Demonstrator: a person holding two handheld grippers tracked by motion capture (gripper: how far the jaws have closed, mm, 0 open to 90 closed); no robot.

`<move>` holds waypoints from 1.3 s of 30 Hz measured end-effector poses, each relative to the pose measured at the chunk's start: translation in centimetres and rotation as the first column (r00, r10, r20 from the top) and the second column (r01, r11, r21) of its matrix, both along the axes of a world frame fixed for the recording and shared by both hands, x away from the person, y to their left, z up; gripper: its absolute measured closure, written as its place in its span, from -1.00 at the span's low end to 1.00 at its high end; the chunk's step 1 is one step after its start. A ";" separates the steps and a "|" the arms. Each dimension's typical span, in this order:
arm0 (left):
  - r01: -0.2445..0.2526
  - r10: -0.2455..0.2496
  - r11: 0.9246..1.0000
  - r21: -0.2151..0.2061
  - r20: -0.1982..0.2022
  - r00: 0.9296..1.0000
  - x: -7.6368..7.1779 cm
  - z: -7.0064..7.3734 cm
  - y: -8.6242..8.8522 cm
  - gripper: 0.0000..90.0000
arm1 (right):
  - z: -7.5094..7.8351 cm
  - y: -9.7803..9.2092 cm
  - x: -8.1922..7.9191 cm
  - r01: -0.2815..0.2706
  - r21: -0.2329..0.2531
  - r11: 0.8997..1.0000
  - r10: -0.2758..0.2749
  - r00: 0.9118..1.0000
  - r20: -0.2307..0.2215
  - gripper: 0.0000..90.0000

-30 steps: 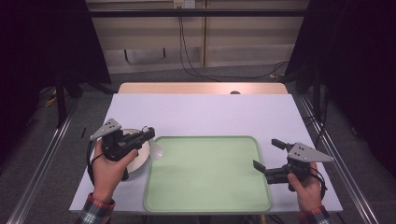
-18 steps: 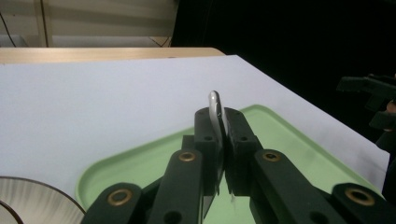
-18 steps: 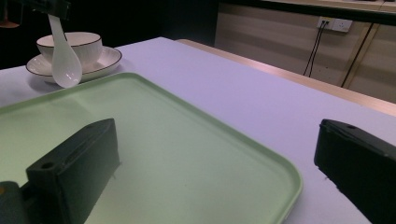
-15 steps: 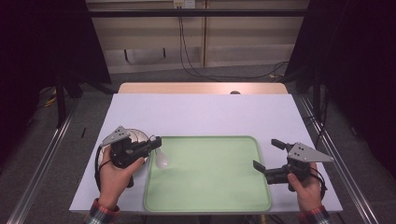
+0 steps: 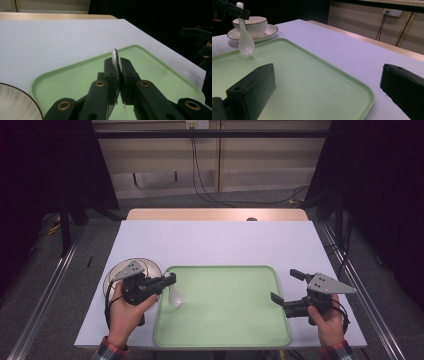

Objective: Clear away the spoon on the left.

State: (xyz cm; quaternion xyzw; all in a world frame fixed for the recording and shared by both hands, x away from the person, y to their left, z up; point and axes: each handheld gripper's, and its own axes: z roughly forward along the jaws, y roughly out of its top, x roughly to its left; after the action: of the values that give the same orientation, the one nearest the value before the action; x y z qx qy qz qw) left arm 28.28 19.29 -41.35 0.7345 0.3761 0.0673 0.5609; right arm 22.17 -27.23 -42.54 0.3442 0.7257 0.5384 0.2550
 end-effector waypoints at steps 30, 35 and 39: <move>0.086 -0.087 0.996 -0.013 -0.054 0.995 -1.3 -1.3 -1.1 0.89 | 0.0 0.0 0.0 -0.010 -0.011 1.000 0.010 1.000 -0.001 -1.00; 0.110 -0.112 0.993 -0.033 -0.076 0.991 -1.6 -1.4 -1.3 0.89 | 0.0 0.1 0.0 -0.010 -0.005 1.000 0.010 1.000 0.000 -1.00; 0.116 -0.118 0.993 -0.037 -0.068 0.991 -1.7 -1.5 -1.5 0.89 | 0.0 0.0 0.0 -0.010 -0.008 1.000 0.010 1.000 -0.001 -1.00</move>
State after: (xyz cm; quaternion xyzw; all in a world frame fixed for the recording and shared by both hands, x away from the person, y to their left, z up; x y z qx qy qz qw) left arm 26.55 17.82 -42.85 0.7480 0.3527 0.0022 0.5622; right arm 22.13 -27.18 -42.55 0.3400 0.7297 0.5364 0.2534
